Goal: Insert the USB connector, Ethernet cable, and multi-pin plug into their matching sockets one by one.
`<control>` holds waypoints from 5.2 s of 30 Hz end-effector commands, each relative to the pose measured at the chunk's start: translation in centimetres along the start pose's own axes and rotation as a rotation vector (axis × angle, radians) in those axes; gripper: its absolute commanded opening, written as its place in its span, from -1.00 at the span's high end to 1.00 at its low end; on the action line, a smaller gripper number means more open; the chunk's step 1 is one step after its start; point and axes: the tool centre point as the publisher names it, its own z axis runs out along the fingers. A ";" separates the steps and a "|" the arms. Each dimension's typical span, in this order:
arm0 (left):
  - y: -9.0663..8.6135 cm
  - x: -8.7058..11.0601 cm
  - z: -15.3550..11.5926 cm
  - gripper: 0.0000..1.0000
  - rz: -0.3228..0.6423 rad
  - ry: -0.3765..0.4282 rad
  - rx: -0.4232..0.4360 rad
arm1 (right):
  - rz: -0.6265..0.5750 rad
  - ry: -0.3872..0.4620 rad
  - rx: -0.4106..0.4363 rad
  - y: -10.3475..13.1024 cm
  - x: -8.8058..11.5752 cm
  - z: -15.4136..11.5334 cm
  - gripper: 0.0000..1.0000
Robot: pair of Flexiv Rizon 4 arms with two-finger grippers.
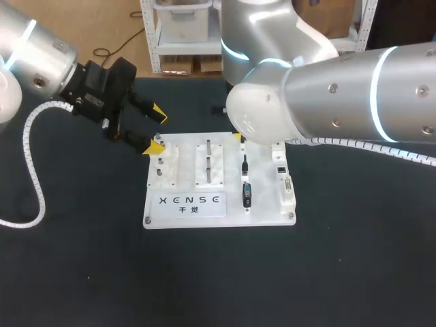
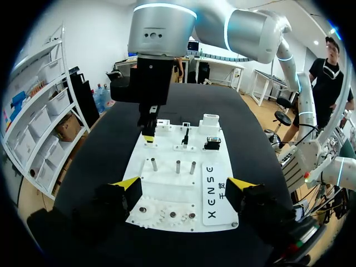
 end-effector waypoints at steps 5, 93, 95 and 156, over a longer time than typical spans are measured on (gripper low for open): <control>-0.1 0.1 0.0 -1.00 0.002 -0.003 -0.002 | -0.002 -0.072 -0.007 -0.5 0.2 -2.6 1.00; -0.1 0.1 0.0 -1.00 0.002 -0.003 -0.002 | 0.106 -0.065 0.052 -6.4 1.9 -2.4 -1.00; -0.1 0.1 0.0 -1.00 0.002 -0.003 -0.002 | 0.094 -0.089 0.051 -5.8 2.0 -3.3 -1.00; -0.1 0.1 0.0 -1.00 0.002 -0.003 -0.002 | 0.051 -0.007 -0.075 -0.3 8.6 -3.4 1.00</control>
